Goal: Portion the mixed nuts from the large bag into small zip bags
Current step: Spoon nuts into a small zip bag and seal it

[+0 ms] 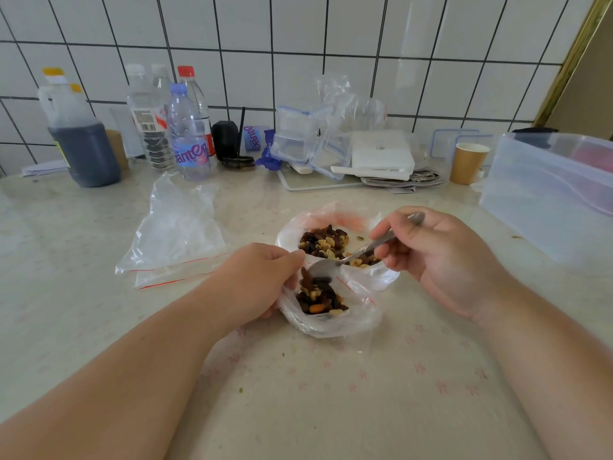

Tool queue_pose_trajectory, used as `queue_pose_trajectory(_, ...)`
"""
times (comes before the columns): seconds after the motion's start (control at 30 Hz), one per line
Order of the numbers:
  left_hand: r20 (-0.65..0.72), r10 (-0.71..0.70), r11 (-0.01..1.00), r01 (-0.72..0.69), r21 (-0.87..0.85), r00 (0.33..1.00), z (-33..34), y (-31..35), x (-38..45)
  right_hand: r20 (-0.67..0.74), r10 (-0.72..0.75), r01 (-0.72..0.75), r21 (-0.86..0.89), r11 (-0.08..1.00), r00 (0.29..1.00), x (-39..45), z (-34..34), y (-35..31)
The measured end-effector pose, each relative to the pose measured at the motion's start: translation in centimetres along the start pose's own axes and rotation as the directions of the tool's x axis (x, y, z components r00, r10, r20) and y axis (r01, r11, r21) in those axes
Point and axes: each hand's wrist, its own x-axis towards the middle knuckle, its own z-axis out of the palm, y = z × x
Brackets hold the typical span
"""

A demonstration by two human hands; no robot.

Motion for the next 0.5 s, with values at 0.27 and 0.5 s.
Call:
queue_pose_trajectory(0.27, -0.005, -0.014, 1.000, 0.014, -0.001, 1.000, 0.1, -0.3, 0.3, 0.218, -0.074, 0.136, -0.285, 0.949, 0.973, -0.8, 0.2, -0.3)
queue_pose_trajectory(0.5, -0.008, 0.004, 1.000, -0.004, 0.021, 1.000, 0.0, -0.2, 0.1, -0.127, -0.108, 0.115, 0.053, 0.992, 0.986, 0.1, -1.0, -0.5)
